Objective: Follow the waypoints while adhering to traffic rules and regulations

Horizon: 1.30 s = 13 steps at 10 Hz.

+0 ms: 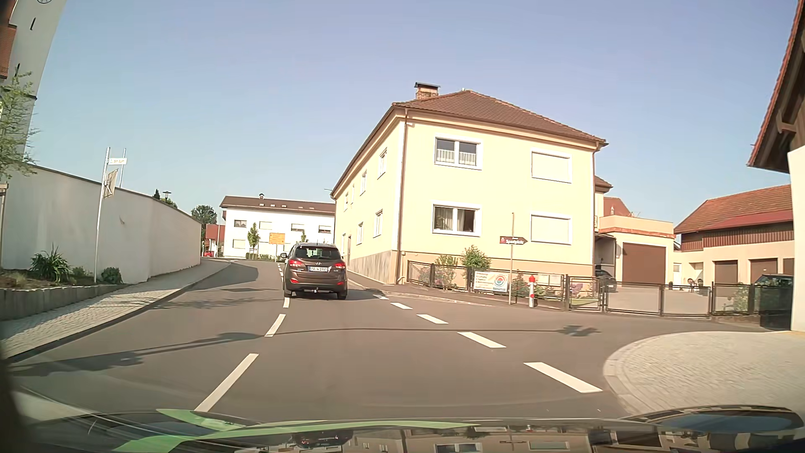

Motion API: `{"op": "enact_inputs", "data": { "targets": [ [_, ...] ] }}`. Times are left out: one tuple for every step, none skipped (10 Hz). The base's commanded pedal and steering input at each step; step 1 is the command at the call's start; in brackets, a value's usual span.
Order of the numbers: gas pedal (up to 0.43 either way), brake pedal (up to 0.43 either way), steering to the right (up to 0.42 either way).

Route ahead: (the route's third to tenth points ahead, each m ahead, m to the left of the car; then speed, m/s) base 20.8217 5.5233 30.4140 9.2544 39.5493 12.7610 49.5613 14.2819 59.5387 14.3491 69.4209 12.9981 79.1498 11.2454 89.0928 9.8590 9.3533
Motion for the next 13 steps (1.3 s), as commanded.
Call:
{"op": "enact_inputs", "data": {
  "targets": [
    [0.047, 0.0, -0.093],
    [0.028, 0.0, -0.093],
    [0.0, 0.0, -0.093],
    [0.0, 0.0, -0.093],
    [0.0, 0.0, -0.093],
    [0.0, 0.0, -0.093],
    [0.0, 0.0, -0.093],
    [0.0, 0.0, -0.093],
    [0.0, 0.0, -0.092],
    [0.008, 0.0, -0.09],
    [0.039, 0.0, -0.09],
    [0.059, 0.0, -0.089],
    [0.11, 0.0, -0.089]
  ]
}}
